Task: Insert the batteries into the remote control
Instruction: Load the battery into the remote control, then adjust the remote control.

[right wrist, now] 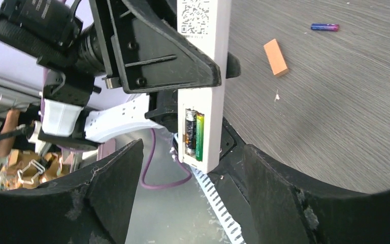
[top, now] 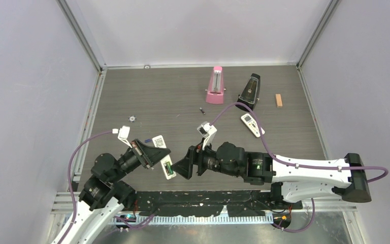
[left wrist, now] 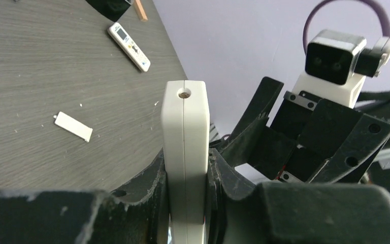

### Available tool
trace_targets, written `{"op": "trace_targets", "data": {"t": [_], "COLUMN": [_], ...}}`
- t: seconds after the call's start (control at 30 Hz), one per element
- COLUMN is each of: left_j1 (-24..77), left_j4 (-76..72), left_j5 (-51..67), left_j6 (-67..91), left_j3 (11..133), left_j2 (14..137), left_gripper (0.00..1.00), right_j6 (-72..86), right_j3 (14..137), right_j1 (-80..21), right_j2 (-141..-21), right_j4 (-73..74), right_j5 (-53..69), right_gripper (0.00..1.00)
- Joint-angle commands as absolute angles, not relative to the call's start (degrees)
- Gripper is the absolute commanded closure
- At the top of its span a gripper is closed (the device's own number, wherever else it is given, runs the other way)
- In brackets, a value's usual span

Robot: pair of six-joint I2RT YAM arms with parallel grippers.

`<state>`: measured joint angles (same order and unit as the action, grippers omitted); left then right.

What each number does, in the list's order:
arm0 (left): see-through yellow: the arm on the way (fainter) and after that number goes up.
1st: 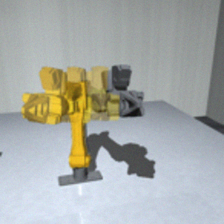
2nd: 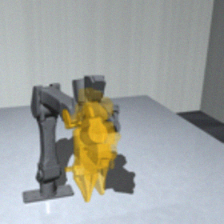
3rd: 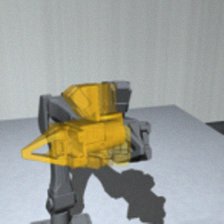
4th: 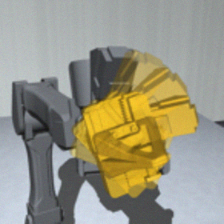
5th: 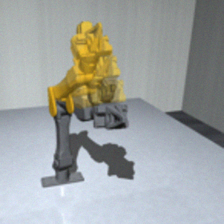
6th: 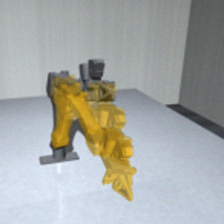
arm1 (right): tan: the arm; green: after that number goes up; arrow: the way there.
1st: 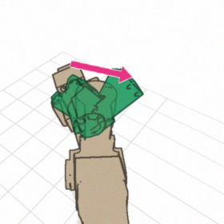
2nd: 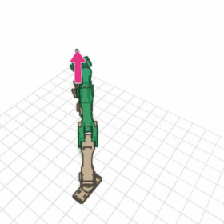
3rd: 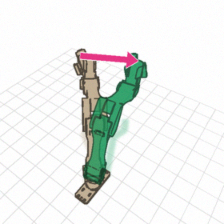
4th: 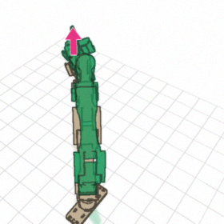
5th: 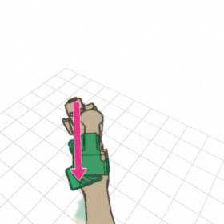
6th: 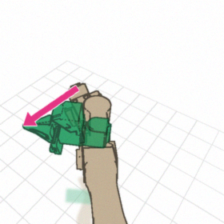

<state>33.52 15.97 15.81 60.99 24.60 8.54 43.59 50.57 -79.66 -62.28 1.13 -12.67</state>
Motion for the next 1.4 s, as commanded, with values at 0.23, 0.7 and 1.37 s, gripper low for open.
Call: {"op": "trace_targets", "data": {"t": [0.23,0.7,1.37], "left_j1": [33.6,33.6,33.6], "left_j4": [6.1,27.0,33.2], "left_j5": [26.6,7.8,2.6], "left_j6": [55.6,57.3,60.7], "left_j3": [28.3,34.6,35.2], "left_j2": [9.7,9.7,10.8], "left_gripper": [1.00,1.00,0.73], "right_j6": [36.0,33.4,29.6], "right_j3": [51.4,63.7,75.1], "right_j1": [-79.7,-85.2,-88.2], "right_j2": [-65.6,-77.0,-88.0], "right_j4": [-5.3,7.4,15.9], "right_j5": [-3.4,-21.0,-33.9], "right_gripper": [0.27,0.19,0.71]}}
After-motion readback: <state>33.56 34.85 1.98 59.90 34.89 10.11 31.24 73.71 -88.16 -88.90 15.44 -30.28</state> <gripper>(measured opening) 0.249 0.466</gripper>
